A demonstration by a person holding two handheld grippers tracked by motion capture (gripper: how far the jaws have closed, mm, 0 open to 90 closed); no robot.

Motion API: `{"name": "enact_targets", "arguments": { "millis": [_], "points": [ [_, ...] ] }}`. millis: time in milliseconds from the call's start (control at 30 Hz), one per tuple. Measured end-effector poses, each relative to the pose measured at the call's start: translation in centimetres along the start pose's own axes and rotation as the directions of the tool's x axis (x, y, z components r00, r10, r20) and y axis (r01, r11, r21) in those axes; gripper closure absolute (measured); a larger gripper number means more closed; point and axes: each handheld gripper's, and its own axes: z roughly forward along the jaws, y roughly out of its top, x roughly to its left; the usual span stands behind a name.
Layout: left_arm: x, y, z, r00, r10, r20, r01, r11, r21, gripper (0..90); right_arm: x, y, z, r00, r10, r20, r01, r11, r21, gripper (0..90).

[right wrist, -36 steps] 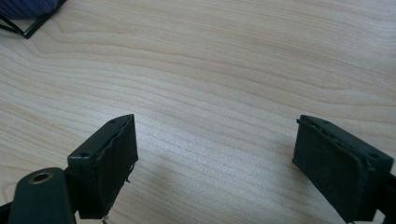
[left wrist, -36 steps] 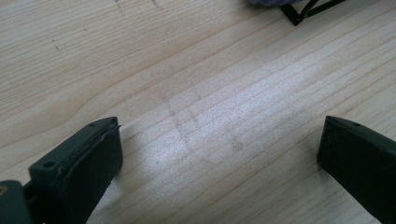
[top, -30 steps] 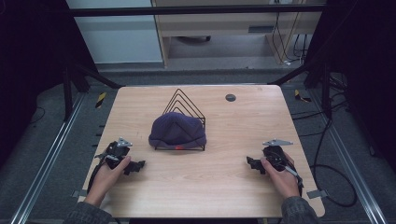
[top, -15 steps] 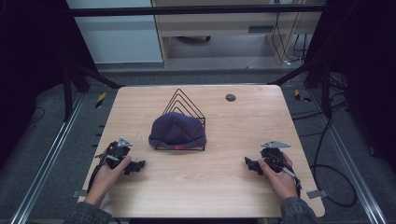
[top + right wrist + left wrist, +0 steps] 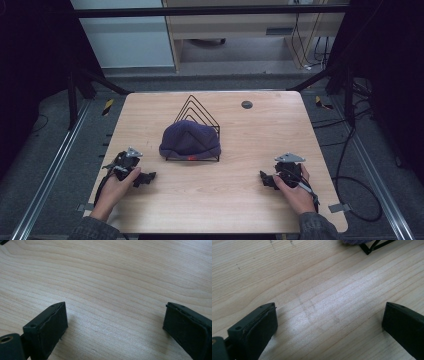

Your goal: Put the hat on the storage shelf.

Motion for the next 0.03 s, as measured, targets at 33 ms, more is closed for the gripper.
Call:
{"name": "enact_targets", "arguments": {
  "millis": [33],
  "points": [
    [0.00,0.00,0.00,1.0000,0.000,0.001,0.000,1.0000,-0.001,0.0,0.02,0.01,-0.02,1.0000,0.003,-0.002,-0.003,1.000,0.001,5.6]
  ]
}}
